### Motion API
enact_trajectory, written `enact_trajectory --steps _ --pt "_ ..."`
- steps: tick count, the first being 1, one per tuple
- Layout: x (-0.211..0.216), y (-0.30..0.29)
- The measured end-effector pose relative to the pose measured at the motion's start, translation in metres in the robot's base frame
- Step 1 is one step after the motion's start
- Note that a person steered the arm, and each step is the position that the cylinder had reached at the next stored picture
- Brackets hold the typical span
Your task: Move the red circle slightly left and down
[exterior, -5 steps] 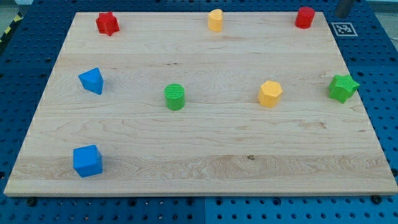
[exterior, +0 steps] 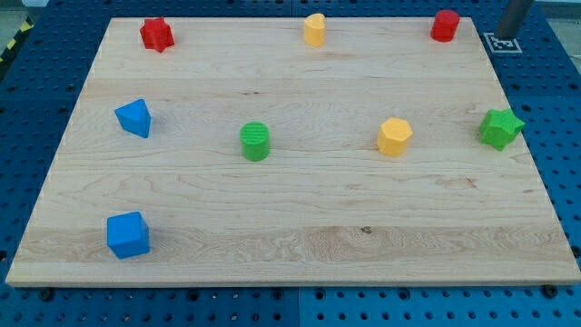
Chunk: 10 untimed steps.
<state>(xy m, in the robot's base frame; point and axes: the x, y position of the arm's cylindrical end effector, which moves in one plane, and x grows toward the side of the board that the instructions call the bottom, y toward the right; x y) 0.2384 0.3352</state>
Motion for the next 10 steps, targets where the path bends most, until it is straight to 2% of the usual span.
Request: enact_trajectory --steps 5,6,8,9,10 --pt "0.093 0.007" --pt "0.094 0.008" --pt "0.031 0.004" --pt "-0.017 -0.013" --pt "-0.046 -0.036"
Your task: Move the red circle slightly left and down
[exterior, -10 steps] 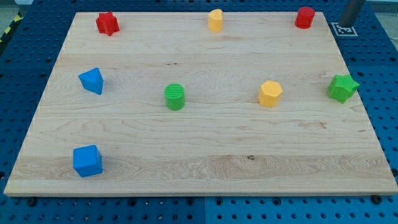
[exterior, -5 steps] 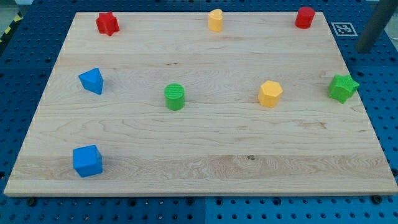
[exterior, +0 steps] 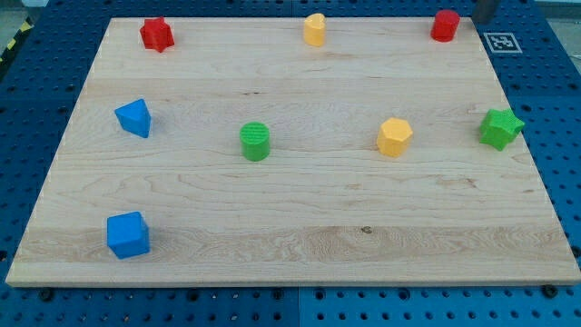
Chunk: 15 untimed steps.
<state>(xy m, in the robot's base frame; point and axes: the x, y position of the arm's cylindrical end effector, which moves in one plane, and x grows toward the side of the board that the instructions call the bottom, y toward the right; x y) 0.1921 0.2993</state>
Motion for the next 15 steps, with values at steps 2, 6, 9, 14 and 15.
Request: enact_trajectory --steps 2,6,9,14,15 --pt "0.014 -0.036" --pt "0.028 -0.050" --pt "0.046 -0.071" --pt "0.089 -0.123" --pt "0.102 -0.111"
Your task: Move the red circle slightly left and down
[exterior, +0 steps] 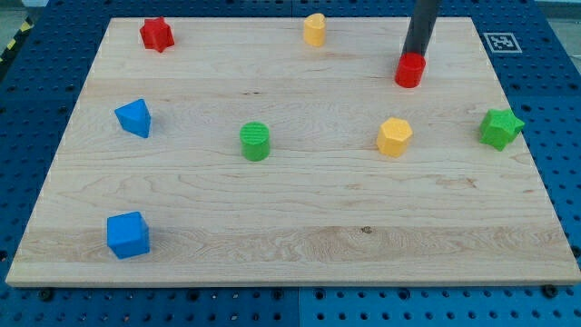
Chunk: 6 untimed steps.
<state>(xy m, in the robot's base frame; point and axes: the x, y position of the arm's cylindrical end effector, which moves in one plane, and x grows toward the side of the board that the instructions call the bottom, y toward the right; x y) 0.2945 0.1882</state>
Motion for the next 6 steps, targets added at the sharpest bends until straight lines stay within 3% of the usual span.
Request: enact_trajectory --steps 1,3,6 --pt "0.004 0.045" --pt "0.031 -0.004" --pt "0.031 -0.056"
